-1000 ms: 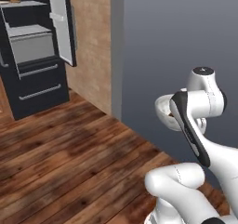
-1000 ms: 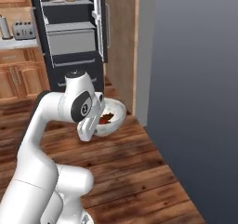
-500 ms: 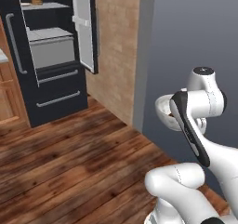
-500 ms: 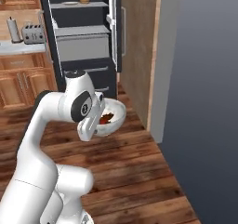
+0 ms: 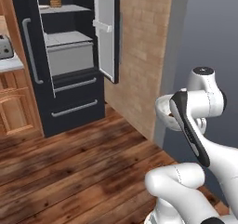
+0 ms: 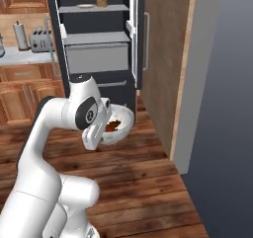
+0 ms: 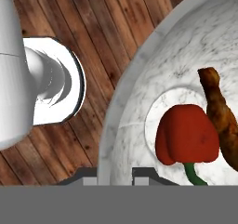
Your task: Pick the chicken drumstick and bell pepper from their plates and place them in the bowl. Then put the bowl in the fridge.
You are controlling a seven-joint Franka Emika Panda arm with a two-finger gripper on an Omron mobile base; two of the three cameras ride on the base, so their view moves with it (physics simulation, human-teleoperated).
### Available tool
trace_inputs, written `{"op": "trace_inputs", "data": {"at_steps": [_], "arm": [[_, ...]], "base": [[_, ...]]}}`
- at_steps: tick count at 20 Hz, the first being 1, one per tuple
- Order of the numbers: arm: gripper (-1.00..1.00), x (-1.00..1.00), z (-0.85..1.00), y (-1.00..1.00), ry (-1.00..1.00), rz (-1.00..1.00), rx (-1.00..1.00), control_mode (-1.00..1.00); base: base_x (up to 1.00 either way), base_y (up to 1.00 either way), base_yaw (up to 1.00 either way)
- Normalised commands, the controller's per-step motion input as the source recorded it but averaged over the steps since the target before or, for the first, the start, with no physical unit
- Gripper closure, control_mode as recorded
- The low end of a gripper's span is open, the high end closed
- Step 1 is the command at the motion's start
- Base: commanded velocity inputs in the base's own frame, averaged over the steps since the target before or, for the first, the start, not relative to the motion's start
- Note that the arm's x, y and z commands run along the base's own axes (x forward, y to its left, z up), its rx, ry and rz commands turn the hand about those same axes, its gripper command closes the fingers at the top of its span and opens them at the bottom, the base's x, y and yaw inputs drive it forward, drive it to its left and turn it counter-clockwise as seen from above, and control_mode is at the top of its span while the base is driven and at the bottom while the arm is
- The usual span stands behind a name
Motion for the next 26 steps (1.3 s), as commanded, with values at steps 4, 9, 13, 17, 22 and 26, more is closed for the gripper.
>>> {"op": "trace_inputs", "data": {"at_steps": [4, 9, 13, 17, 22, 26], "arm": [[1.0, 0.0, 0.0, 0.0, 0.0, 0.0, 0.0, 1.0], [1.0, 0.0, 0.0, 0.0, 0.0, 0.0, 0.0, 1.0], [1.0, 0.0, 0.0, 0.0, 0.0, 0.0, 0.0, 1.0], [1.0, 0.0, 0.0, 0.0, 0.0, 0.0, 0.0, 1.0], [1.0, 0.0, 0.0, 0.0, 0.0, 0.0, 0.0, 1.0], [1.0, 0.0, 0.0, 0.0, 0.0, 0.0, 0.0, 1.0]], "base": [[0.92, 0.0, 0.17], [0.89, 0.0, 0.2], [0.85, -0.07, 0.26], [0.8, -0.23, 0.12], [0.77, -0.27, 0.11], [0.7, -0.26, 0.21]]}}
